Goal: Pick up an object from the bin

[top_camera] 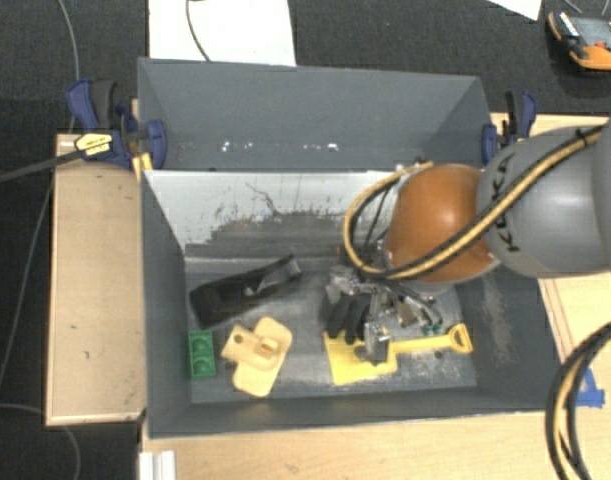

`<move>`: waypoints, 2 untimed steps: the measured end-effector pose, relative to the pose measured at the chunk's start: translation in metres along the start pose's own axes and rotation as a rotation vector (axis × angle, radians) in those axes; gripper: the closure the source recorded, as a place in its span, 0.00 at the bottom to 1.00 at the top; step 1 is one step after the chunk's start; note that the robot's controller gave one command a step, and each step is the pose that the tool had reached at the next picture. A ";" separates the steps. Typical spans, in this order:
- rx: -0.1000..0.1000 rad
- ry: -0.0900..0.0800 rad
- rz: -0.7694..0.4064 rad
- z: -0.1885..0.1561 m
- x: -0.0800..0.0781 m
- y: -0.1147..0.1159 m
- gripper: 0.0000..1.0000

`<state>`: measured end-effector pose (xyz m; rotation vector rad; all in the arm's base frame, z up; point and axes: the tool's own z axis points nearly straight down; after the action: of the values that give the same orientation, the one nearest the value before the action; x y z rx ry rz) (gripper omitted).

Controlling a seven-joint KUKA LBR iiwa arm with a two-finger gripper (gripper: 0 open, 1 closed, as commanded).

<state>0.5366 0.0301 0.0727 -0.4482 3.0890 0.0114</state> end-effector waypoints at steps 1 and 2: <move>0.001 0.010 0.105 -0.001 0.026 0.019 1.00; 0.001 0.010 0.107 -0.001 0.026 0.019 1.00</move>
Offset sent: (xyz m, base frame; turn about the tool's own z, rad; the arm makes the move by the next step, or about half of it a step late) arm 0.0000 0.0000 0.0000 0.0000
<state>0.5063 0.0405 0.0728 -0.2841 3.1187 0.0100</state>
